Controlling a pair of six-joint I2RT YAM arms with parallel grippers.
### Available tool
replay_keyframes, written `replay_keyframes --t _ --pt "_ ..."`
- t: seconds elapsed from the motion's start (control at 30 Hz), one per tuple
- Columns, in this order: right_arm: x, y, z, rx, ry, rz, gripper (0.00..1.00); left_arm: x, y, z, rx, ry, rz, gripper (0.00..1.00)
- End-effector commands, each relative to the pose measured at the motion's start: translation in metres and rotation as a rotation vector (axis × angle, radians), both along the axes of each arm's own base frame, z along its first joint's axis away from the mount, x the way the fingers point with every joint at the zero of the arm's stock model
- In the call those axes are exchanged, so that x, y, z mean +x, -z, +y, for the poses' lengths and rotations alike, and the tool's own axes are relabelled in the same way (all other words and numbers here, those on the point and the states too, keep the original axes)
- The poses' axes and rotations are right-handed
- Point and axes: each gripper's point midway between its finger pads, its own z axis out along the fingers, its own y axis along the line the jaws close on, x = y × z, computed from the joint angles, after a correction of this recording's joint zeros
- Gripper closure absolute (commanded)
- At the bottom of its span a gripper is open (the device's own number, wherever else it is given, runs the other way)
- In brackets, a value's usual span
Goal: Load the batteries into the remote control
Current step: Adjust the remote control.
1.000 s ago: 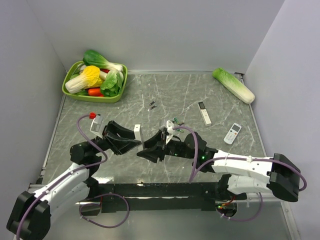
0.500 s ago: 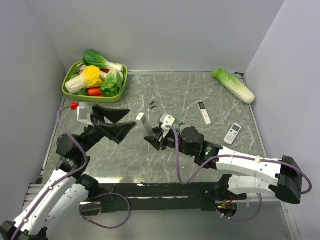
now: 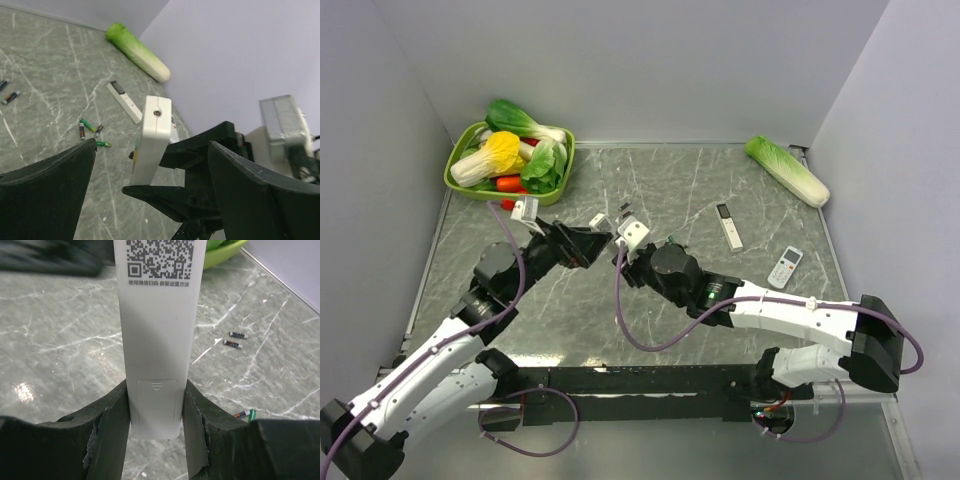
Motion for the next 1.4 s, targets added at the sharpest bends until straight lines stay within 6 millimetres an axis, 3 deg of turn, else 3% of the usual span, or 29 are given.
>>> replay_keyframes --t 0.0,0.13,0.43,0.53,0.63,0.67,0.7,0.8,0.83,0.93,1.0,1.07,1.1,1.13,1.2,1.27,1.37 --pt "0.003 -0.034 0.009 0.066 0.019 -0.037 1.0 0.015 -0.009 -0.004 -0.032 -0.056 -0.014 0.06" --pt "0.004 -0.032 0.01 0.059 0.028 -0.036 1.0 0.02 0.001 -0.015 -0.018 -0.052 0.0 0.18" --pt "0.003 -0.027 0.015 0.061 0.022 -0.021 1.0 0.023 0.003 -0.016 -0.049 -0.09 -0.011 0.43" --pt "0.001 -0.025 0.017 0.064 0.015 -0.015 1.0 0.022 0.005 -0.017 -0.048 -0.089 -0.014 0.57" --pt "-0.001 -0.025 0.018 0.076 0.006 -0.005 1.0 0.022 0.007 -0.019 -0.044 -0.079 -0.004 0.81" --pt "-0.004 -0.023 0.019 0.081 -0.009 0.001 0.95 0.022 0.01 -0.019 -0.041 -0.081 -0.001 0.93" --pt "-0.006 -0.025 0.02 0.099 -0.016 0.009 0.89 0.023 0.012 -0.017 -0.039 -0.091 0.003 0.98" --pt "-0.01 -0.023 0.016 0.133 -0.032 0.029 0.62 0.024 0.021 -0.011 -0.039 -0.123 0.023 0.99" --pt "-0.014 -0.024 0.012 0.145 -0.043 0.034 0.48 0.023 0.025 -0.008 -0.038 -0.129 0.027 0.99" --pt "-0.022 -0.022 0.002 0.189 -0.093 0.063 0.28 0.024 0.035 -0.003 -0.029 -0.15 0.043 0.99" --pt "-0.027 -0.022 -0.004 0.262 -0.1 0.118 0.25 0.023 0.035 0.001 -0.035 -0.156 0.034 0.99" --pt "-0.026 -0.02 -0.019 0.345 -0.063 0.163 0.14 0.022 0.044 0.006 -0.047 -0.167 0.043 0.99" --pt "-0.025 -0.02 -0.024 0.379 -0.05 0.188 0.09 0.02 0.037 0.01 -0.086 -0.171 0.02 0.99" --pt "-0.022 -0.018 -0.034 0.419 -0.019 0.21 0.01 0.02 0.048 0.014 -0.103 -0.183 0.043 0.99" --pt "-0.022 -0.019 -0.04 0.528 0.027 0.3 0.0 0.018 0.044 0.019 -0.168 -0.194 0.035 0.98" --pt "-0.019 -0.008 -0.045 0.624 0.1 0.42 0.0 0.017 0.054 0.023 -0.203 -0.207 0.047 0.99" --pt "-0.021 0.001 -0.04 0.724 0.135 0.551 0.0 0.013 0.058 0.028 -0.29 -0.207 0.053 0.99"
